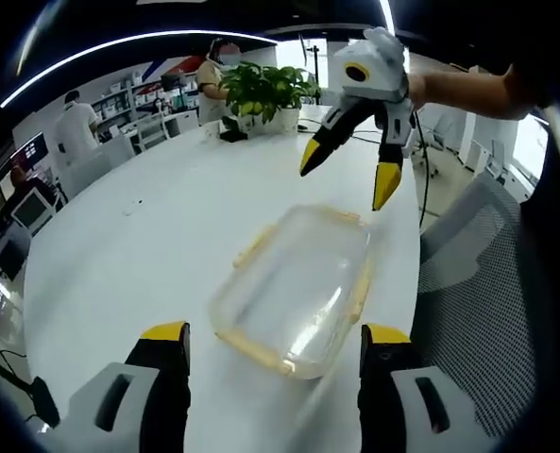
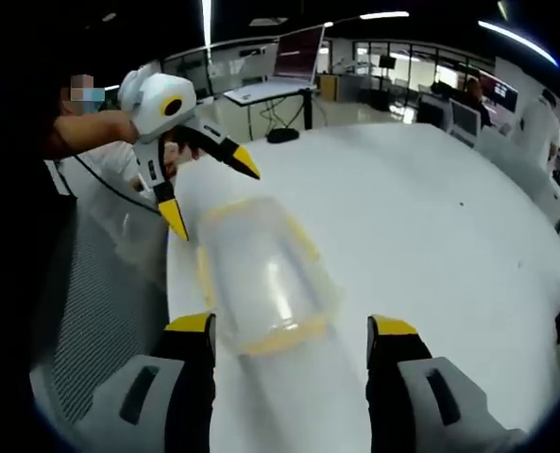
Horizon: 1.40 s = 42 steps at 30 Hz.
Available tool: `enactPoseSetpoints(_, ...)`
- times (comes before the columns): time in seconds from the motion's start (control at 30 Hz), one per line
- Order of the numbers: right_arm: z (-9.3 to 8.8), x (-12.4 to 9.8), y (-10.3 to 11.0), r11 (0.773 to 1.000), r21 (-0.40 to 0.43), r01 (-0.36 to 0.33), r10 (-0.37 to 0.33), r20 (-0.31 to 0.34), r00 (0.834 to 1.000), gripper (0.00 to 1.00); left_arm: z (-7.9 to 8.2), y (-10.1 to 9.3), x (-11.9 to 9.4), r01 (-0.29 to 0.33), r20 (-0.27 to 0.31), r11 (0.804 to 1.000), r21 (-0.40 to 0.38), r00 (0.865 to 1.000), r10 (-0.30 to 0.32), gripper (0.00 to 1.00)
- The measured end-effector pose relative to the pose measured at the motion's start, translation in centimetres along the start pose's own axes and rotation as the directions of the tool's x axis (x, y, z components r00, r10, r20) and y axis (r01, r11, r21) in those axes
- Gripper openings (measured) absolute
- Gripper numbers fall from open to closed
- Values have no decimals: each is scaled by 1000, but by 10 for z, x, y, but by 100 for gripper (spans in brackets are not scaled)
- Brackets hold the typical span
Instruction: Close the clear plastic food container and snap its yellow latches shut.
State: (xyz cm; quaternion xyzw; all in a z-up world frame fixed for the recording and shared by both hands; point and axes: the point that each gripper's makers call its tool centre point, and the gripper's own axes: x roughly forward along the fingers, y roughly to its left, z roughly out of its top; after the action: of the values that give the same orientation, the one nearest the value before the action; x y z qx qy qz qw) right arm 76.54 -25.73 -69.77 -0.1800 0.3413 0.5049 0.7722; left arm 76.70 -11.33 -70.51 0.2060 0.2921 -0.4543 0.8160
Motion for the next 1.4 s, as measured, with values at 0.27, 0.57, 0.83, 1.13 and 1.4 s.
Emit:
enactPoseSetpoints(0.27, -12, 6, 11, 999, 28, 18, -18, 35, 999, 59, -4, -4, 0, -26, 17, 999, -28, 1000, 26, 65)
enactPoseSetpoints(0.57, -18, 10, 19, 998, 42, 40, -43, 70, 997, 54, -7, -5, 0, -61, 42, 997, -47, 997, 63, 57)
enactPoseSetpoints(0.83, -21, 16, 27, 993, 99, 66, -77, 118, 990, 50, -14, -9, 5, -63, 35, 996, -57, 997, 65, 53)
enactPoseSetpoints(1.13, -21, 22, 24, 981, 141, 130, -152, 155, 976, 45, -18, -9, 11, -75, 38, 995, -63, 996, 78, 48)
enactPoseSetpoints(1.4, -21, 27, 23, 975, 157, 154, -179, 157, 971, 42, -19, -10, 14, -68, 33, 995, -69, 997, 70, 47)
